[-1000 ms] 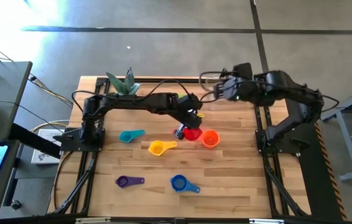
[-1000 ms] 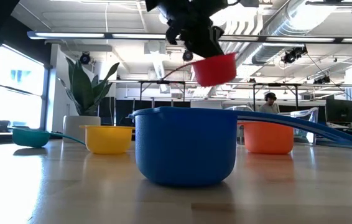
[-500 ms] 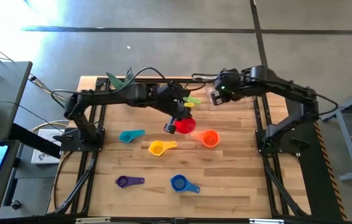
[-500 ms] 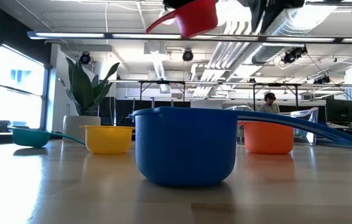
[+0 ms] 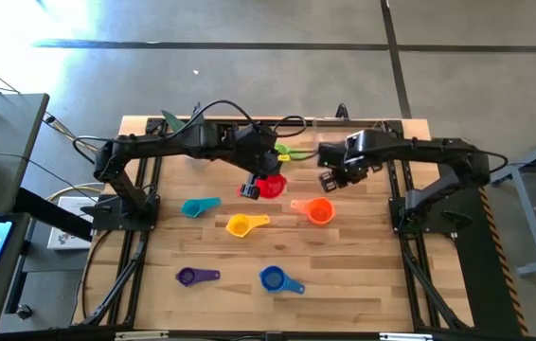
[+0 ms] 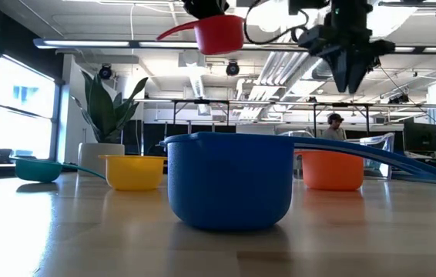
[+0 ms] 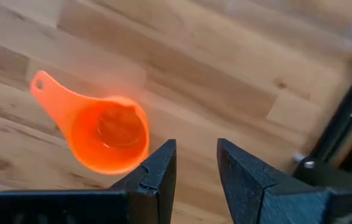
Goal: Nest measuring cups in basket
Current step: Stack the red measuring cup on top of the orange measuring cup
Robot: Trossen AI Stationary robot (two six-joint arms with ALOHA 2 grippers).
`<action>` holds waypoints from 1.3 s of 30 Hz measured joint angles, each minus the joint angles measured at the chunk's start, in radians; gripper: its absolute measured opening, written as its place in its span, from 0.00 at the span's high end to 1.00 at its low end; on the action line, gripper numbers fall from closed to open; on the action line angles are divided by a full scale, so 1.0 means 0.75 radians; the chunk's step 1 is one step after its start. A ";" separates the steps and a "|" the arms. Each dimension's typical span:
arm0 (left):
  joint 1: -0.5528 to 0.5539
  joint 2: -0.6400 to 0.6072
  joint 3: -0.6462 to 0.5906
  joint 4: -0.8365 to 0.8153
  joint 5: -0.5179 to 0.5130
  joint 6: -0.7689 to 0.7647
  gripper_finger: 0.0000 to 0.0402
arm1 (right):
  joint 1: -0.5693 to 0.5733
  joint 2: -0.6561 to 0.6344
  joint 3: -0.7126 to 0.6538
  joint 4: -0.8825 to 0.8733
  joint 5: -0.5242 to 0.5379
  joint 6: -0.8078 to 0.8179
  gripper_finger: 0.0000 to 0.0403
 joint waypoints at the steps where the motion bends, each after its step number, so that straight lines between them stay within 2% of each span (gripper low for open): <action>1: -0.001 0.000 0.000 0.002 0.000 -0.001 0.98 | 0.011 -0.008 -0.036 0.022 -0.015 0.018 0.73; 10: -0.001 0.000 0.000 0.008 0.000 -0.011 0.98 | 0.126 -0.027 -0.277 0.209 -0.075 0.197 0.73; 22: -0.001 0.000 0.000 0.007 0.001 -0.013 0.98 | 0.237 -0.027 -0.550 0.496 0.012 0.421 0.73; 28: -0.001 0.001 0.000 0.006 0.002 -0.023 0.98 | 0.256 -0.026 -0.635 0.582 0.043 0.496 0.73; 39: -0.001 0.001 0.000 0.006 0.018 -0.023 0.98 | 0.255 -0.026 -0.736 0.855 0.039 0.498 0.73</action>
